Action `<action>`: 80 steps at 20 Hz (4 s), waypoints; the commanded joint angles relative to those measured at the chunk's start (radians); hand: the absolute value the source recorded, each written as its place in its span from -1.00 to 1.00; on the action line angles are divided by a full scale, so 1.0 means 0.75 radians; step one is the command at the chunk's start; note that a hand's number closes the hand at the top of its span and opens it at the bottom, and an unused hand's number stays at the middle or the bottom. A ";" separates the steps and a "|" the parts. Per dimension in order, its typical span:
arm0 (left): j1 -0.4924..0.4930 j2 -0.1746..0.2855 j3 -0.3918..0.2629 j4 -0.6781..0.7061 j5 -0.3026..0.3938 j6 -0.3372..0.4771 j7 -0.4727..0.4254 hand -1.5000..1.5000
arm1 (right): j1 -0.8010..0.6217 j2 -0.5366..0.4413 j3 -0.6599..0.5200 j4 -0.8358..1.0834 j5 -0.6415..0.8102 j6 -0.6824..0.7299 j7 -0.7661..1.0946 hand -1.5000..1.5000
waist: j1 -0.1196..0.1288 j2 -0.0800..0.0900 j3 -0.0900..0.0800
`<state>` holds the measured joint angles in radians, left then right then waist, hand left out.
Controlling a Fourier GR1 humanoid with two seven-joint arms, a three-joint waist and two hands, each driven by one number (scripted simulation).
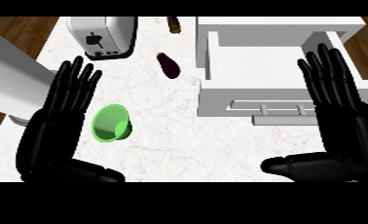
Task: Pick up the cup, place it into the drawer and close the drawer
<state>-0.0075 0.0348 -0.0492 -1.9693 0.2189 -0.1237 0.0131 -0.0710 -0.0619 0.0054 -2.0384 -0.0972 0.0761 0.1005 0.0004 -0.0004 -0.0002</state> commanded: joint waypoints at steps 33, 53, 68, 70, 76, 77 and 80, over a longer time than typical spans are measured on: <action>0.064 0.028 0.170 0.676 -0.153 -0.068 -0.436 -1.00 | -0.033 -0.024 -0.041 -0.057 -0.025 0.033 0.078 -1.00 | -0.002 0.000 0.000; -0.125 0.087 0.281 1.298 -0.192 -0.112 -0.829 -1.00 | -0.019 -0.018 -0.072 -0.074 -0.090 0.054 0.105 -1.00 | -0.002 0.000 0.000; -0.380 0.195 0.337 1.826 -0.214 -0.225 -1.102 -1.00 | -0.175 -0.065 -0.146 0.016 -0.127 0.057 0.136 -1.00 | -0.004 0.002 0.000; -0.451 0.156 0.336 1.963 -0.238 -0.192 -1.187 -1.00 | 0.002 -0.010 -0.040 -0.095 -0.047 0.053 0.107 -1.00 | -0.011 0.002 -0.001; -0.483 0.159 0.363 2.028 -0.185 -0.236 -1.184 -1.00 | -0.072 -0.042 -0.081 -0.098 -0.089 0.061 0.153 -1.00 | -0.008 0.002 0.000; -0.484 0.162 0.354 2.060 -0.200 -0.245 -1.226 -1.00 | -0.001 -0.011 -0.048 -0.075 -0.082 0.083 0.081 -1.00 | -0.009 0.002 0.000; -0.444 0.149 0.349 2.073 -0.197 -0.263 -1.278 -1.00 | -0.003 0.017 0.021 -0.140 0.000 0.030 0.133 -1.00 | -0.008 0.002 -0.001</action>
<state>-0.3602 0.1609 0.2171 -0.4424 0.0700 -0.2839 -0.8717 -0.0975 -0.0781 -0.0333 -2.1148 -0.1454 0.1185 0.1990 -0.0060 0.0012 -0.0005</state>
